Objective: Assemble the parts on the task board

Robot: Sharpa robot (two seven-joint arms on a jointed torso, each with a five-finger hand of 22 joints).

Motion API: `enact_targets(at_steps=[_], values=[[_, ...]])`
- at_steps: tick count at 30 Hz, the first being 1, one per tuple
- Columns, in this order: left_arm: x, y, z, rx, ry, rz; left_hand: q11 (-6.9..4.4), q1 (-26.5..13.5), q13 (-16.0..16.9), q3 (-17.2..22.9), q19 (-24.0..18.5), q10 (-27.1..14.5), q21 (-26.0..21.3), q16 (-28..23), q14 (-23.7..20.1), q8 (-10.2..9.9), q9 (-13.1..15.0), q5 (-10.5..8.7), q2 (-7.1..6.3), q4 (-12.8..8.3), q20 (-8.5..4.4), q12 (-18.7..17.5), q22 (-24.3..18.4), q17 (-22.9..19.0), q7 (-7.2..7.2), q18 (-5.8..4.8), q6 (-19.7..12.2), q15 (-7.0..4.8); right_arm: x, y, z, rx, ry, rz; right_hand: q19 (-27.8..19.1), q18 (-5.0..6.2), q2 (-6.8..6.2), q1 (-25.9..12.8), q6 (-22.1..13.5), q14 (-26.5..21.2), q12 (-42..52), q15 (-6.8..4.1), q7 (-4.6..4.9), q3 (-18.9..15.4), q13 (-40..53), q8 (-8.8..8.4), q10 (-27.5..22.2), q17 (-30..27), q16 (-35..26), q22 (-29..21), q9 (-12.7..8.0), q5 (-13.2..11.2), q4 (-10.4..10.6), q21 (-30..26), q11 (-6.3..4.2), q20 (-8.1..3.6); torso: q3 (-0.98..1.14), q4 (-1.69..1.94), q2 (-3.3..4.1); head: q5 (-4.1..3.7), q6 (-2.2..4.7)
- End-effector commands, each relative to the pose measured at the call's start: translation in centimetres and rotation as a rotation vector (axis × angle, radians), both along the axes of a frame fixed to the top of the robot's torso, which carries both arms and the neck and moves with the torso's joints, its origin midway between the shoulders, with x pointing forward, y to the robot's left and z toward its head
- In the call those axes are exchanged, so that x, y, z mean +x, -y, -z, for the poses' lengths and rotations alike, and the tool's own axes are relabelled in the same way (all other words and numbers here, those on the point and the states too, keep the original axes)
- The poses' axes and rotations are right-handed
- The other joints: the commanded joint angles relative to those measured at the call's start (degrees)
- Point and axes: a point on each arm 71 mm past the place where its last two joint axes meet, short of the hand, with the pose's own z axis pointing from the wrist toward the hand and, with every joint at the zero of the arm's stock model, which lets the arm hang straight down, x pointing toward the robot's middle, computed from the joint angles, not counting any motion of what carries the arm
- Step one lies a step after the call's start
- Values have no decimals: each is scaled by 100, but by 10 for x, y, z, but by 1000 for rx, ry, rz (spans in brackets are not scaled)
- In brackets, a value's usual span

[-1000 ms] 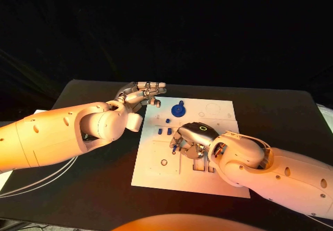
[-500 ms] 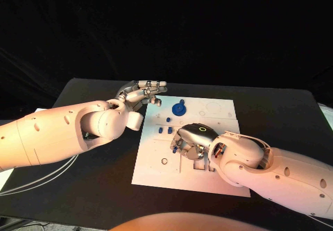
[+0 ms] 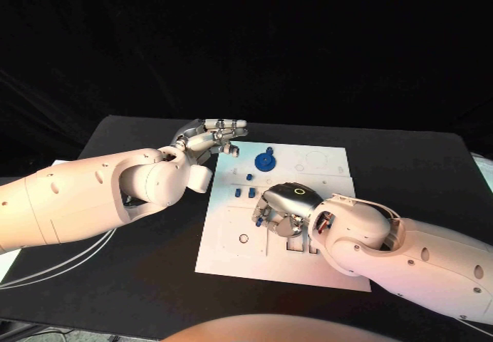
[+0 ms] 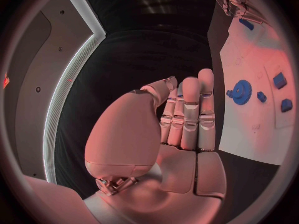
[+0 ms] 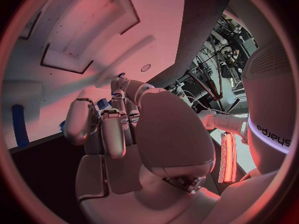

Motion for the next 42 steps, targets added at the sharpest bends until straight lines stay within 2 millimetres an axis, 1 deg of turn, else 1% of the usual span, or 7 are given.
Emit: enact_targets(at_steps=[1,8,14,28,35,40,42], values=[[-1,2,-1,-10,10,18,-5,-10,-8,-10,-23,-41,-18,14,-38,-19,-6,-6,43,-31,9,37,-9,-10,4,108,-28,-4,-1,-1,4,-45,-5,-7,-28,29,26,-124,-48,361,18,54,47,-45,-10,-1,12,271,14,-14,7,-15,-35,-5,-73,39,0,-1,2,1,4],[-1,3,-1,-11,11,19,-5,-10,-8,-10,-23,-41,-18,14,-38,-19,-6,-6,43,-31,9,37,-9,-10,4,108,-28,-4,2,-1,10,-74,-24,18,-143,59,-91,-465,-454,333,12,157,139,-300,-59,-31,-445,164,-51,-174,-77,89,59,-125,45,122,-1,2,1,6,-2],[-1,3,-2,-11,12,19,0,-12,-11,-16,-27,-58,-24,15,-46,-22,-5,-6,48,-42,12,47,-12,-17,9,107,-38,0,3,-1,10,-64,-24,26,-199,80,-156,-553,-724,318,23,225,190,-426,-61,-24,-809,111,-81,-271,-155,120,74,-201,130,189,-1,3,-1,12,-11],[-1,2,-1,-11,11,19,1,-14,-11,-18,-27,-60,-25,16,-47,-22,-5,-6,49,-43,12,49,-13,-18,9,107,-39,1,2,8,5,-7,9,49,-239,97,-154,-539,-781,303,40,249,212,-481,-59,-10,-973,53,-114,-348,-184,171,47,-257,161,218,5,-2,1,6,-1],[-1,1,-2,-10,11,16,2,-16,-11,-20,-28,-63,-26,16,-48,-22,-4,-7,51,-44,13,53,-13,-20,10,107,-40,2,1,27,-8,28,44,79,-241,101,-184,-500,-777,296,71,250,209,-503,-52,-3,-982,28,-129,-361,-192,220,-1,-268,159,224,1,-7,-1,-5,7],[-1,0,-2,-10,13,14,2,-16,-11,-20,-28,-63,-26,16,-48,-22,-4,-7,51,-44,13,53,-13,-20,10,107,-40,2,1,40,-23,54,77,104,-250,104,-200,-497,-784,292,73,251,204,-516,-53,-6,-997,13,-139,-377,-197,223,-11,-280,161,226,6,-17,-3,-17,22],[-1,0,-2,-10,13,15,2,-16,-11,-20,-28,-63,-26,16,-48,-22,-4,-7,51,-44,13,53,-13,-20,10,107,-40,2,2,45,-27,54,84,113,-251,105,-202,-495,-788,292,74,251,199,-518,-53,-8,-1001,12,-139,-381,-198,224,-14,-283,160,226,5,-14,-3,-39,35]])
